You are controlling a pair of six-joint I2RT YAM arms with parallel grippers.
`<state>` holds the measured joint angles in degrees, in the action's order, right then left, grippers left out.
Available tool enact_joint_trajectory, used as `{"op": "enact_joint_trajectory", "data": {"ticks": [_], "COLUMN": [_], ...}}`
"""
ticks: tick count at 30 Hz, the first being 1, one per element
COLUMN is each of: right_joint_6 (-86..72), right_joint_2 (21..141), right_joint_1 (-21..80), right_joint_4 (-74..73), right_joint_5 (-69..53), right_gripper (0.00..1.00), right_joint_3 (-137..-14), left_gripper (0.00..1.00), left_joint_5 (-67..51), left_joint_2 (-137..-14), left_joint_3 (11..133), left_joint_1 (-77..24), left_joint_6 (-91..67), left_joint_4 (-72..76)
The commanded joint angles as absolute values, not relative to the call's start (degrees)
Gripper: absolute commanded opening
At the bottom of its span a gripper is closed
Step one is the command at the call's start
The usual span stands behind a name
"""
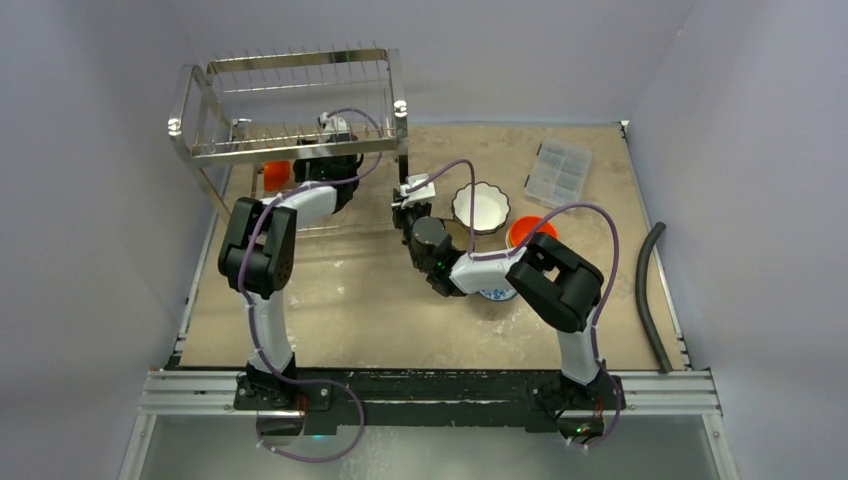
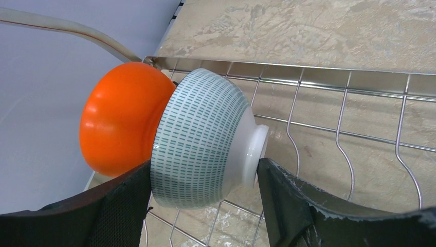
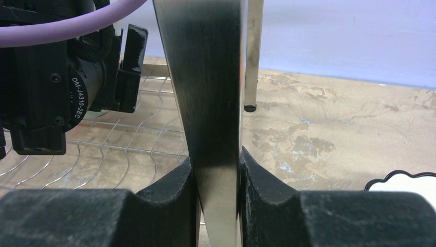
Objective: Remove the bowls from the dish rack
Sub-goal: Adjust the bowl in the dish rack.
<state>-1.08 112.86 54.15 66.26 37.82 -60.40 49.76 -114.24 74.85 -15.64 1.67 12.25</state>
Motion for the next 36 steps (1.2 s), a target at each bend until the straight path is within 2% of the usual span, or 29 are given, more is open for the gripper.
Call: {"op": "enact_joint_trajectory", "data": {"ticks": [1, 14, 30, 36], "right_joint_6": [-6.28, -6.43, -6.25, -6.01], "right_joint_2": [112.05, 112.09, 111.64, 111.6], "right_joint_1": [54.67, 54.67, 54.68, 54.73], "right_joint_4": [66.75, 66.77, 66.95, 67.04], "right_joint_5": [34.1, 33.99, 33.93, 33.9], "right_gripper": [0.0, 0.0, 0.0, 0.0], "right_joint_3": [-59.94, -59.99, -59.68, -59.6], "left_gripper": [0.71, 0.71, 0.55, 0.5], "left_joint_5": [50.73, 51.14, 47.46, 42.33], "left_joint_2": [-115.54, -116.25, -111.35, -109.55], "left_joint_3": [77.56, 79.19, 78.24, 77.39], "left_joint_1": [-15.12, -15.12, -14.92, -13.21], "left_joint_6": [0.78, 1.1, 0.45, -3.22], "left_joint_4": [11.21, 8.47, 6.56, 5.74]}}
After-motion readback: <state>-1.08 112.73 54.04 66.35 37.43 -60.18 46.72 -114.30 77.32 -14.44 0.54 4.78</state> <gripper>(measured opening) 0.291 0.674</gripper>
